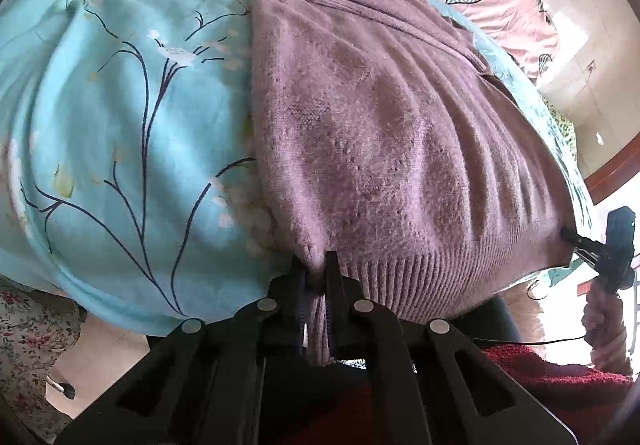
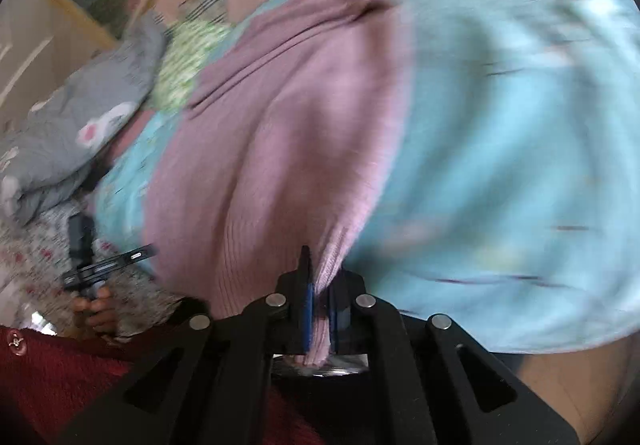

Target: Fold small clothes

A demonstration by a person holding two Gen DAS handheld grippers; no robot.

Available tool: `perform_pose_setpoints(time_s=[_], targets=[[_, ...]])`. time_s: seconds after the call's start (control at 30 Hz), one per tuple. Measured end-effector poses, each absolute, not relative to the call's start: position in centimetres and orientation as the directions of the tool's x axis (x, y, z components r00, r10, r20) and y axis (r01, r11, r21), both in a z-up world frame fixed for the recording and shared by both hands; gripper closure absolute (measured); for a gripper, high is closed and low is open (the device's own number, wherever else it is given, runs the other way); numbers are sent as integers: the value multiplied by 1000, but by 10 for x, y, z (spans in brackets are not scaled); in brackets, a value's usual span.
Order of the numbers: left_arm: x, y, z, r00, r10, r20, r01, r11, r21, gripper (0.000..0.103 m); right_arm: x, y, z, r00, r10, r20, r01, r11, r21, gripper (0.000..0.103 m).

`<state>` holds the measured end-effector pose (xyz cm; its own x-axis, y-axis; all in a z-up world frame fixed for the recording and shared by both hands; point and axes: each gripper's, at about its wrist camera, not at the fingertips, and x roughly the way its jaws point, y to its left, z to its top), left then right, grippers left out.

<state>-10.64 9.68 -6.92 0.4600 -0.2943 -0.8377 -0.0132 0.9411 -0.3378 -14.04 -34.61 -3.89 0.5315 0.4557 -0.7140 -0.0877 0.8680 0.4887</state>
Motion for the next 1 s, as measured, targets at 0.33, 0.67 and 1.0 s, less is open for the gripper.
perform_pose_setpoints(time_s=[0.33, 0.67, 1.0], targets=[[-106, 100, -71, 440, -325, -837, -4, 931, -364, 93, -132, -339, -47, 487, 573, -659, -172, 803, 571, 93], [-106, 87, -71, 427, -337, -839, 54, 936, -348, 79, -125, -342, -48, 485, 599, -638, -174, 781, 600, 91], [-123, 90, -44, 505, -433, -746, 134, 894, -427, 98, -132, -325, -33, 464, 628, -625, -301, 776, 555, 95]])
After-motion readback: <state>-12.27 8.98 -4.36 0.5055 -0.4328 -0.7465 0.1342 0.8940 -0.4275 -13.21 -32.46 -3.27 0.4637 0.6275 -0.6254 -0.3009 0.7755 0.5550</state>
